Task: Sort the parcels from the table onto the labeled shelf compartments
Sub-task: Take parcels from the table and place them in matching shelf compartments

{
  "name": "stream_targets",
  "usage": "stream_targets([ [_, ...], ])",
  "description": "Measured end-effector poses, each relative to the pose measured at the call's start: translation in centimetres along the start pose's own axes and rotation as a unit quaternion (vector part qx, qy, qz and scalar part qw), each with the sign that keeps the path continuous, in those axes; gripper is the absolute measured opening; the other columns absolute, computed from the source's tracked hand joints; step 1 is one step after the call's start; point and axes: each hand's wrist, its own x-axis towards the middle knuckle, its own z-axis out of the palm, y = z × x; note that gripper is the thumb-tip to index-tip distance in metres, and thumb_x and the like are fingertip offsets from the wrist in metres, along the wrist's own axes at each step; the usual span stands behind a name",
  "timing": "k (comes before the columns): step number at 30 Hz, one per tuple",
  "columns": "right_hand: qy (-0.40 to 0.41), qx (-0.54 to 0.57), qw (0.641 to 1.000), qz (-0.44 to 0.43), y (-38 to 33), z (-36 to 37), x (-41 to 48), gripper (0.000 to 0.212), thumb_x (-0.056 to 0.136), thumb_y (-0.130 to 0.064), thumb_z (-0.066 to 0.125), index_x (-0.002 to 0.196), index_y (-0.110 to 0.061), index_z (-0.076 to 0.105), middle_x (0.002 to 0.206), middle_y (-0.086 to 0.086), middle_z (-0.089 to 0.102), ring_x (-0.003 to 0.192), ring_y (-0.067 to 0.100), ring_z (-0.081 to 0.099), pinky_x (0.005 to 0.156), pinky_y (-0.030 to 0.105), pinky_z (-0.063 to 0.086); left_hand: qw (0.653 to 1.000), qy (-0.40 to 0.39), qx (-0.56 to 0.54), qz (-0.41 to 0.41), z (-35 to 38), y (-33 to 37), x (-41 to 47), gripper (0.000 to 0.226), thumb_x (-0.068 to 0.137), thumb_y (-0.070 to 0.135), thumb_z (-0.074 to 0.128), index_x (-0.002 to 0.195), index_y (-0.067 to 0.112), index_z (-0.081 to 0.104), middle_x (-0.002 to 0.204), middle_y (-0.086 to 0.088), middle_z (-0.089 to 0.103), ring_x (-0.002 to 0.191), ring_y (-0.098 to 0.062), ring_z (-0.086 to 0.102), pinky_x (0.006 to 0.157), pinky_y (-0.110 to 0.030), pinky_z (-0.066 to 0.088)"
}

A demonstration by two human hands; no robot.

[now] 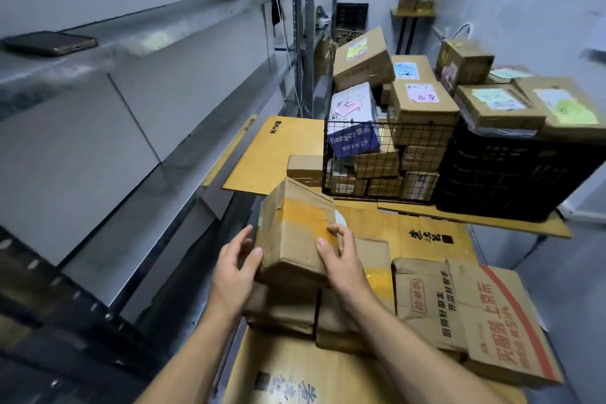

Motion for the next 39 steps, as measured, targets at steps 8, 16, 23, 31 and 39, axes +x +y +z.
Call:
stream_targets([
  [8, 0.056, -0.093, 0.991, -0.076, -0.7, 1.6, -2.1, 0.032, 0.102, -0.036, 0.052, 0.132, -0.045, 0.052, 0.133, -0.008, 0.051, 0.118, 0.007, 0.049, 0.106, 0.028, 0.04, 0.993, -0.034, -0.115, -0.019, -0.1, 1.3, -1.7, 0.048, 0.096, 0.03, 0.055, 0.14, 0.039, 0.037, 0.133, 0.012, 0.052, 0.113, 0.004, 0.054, 0.087, -0.018, 0.047],
  [16, 0.021, -0.019, 0.997, -0.065, -2.3, 3.4, -3.8, 0.091, 0.065, -0.087, 0.057, 0.142, -0.041, 0.041, 0.131, -0.001, 0.061, 0.121, 0.017, 0.06, 0.102, 0.045, 0.051, 0.995, -0.008, 0.029, 0.092, -1.6, 2.2, -3.5, 0.062, 0.085, 0.042, 0.064, 0.142, 0.026, 0.044, 0.13, 0.006, 0.056, 0.118, -0.005, 0.055, 0.099, -0.031, 0.046],
  [23, 0.044, 0.181, 0.98, -0.065, -2.0, 4.1, -5.0, 0.033, 0.089, -0.032, 0.07, 0.118, -0.042, 0.057, 0.114, 0.009, 0.072, 0.102, 0.021, 0.072, 0.082, 0.039, 0.061, 0.992, -0.032, -0.084, 0.094, -3.8, 1.9, -3.4, 0.023, 0.097, 0.021, 0.057, 0.116, 0.03, 0.065, 0.122, 0.005, 0.06, 0.109, 0.002, 0.058, 0.082, -0.014, 0.051],
  [31, 0.001, 0.272, 0.962, -0.037, -0.9, 4.7, -7.5, 0.042, 0.089, -0.031, 0.065, 0.129, -0.022, 0.058, 0.122, 0.015, 0.069, 0.111, 0.031, 0.069, 0.085, 0.046, 0.06, 0.982, -0.076, -0.17, 0.04, -5.1, -0.6, -4.5, 0.054, 0.081, 0.037, 0.066, 0.133, 0.039, 0.049, 0.121, 0.009, 0.066, 0.108, -0.017, 0.066, 0.079, -0.033, 0.058],
  [39, 0.096, -0.07, 0.986, -0.118, 0.6, 3.6, -10.3, 0.033, 0.1, -0.031, 0.056, 0.125, -0.053, 0.06, 0.13, -0.013, 0.055, 0.118, 0.01, 0.058, 0.096, 0.048, 0.055, 0.989, -0.017, 0.03, 0.141, -6.1, -1.4, -7.2, 0.048, 0.078, 0.051, 0.063, 0.121, 0.062, 0.045, 0.123, 0.036, 0.047, 0.114, 0.007, 0.051, 0.09, -0.022, 0.047],
])
